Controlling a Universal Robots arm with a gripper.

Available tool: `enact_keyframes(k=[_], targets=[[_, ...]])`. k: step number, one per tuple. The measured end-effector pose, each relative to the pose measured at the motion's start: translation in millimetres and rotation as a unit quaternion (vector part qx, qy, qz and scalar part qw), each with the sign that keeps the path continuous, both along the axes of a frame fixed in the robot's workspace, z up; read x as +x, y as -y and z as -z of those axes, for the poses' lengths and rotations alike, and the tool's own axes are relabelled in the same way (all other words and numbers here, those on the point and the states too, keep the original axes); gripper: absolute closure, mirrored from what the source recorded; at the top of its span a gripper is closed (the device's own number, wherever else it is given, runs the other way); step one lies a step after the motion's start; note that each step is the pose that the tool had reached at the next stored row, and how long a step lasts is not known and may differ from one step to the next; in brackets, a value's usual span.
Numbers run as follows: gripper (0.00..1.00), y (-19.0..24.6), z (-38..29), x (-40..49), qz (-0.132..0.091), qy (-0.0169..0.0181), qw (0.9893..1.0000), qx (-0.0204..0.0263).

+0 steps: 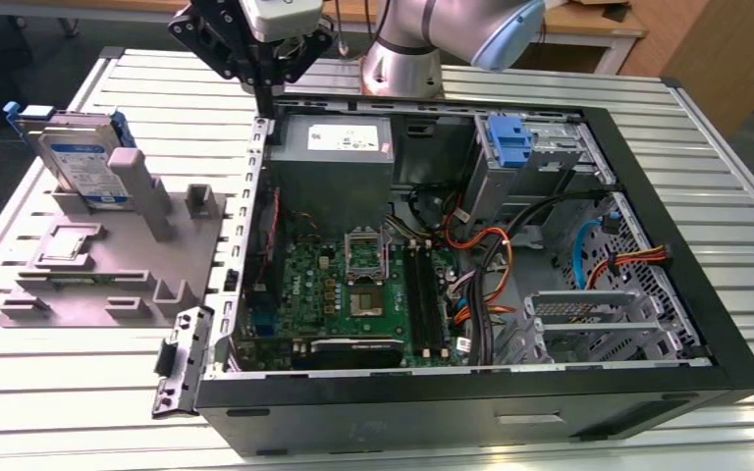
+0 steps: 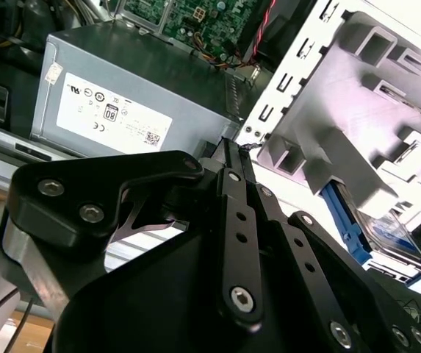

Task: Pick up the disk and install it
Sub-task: 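Reach for the disk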

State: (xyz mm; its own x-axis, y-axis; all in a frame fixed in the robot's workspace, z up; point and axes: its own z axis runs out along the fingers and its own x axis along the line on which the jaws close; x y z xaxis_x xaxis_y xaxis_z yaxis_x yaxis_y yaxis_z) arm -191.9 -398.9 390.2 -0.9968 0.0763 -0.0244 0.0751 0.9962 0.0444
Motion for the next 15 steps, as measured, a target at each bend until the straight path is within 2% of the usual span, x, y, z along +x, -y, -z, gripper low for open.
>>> enact_keyframes(k=[15], targets=[[0.90,0.0,0.3,-4.4,0.000,0.0000,1.0000,0.0000]])
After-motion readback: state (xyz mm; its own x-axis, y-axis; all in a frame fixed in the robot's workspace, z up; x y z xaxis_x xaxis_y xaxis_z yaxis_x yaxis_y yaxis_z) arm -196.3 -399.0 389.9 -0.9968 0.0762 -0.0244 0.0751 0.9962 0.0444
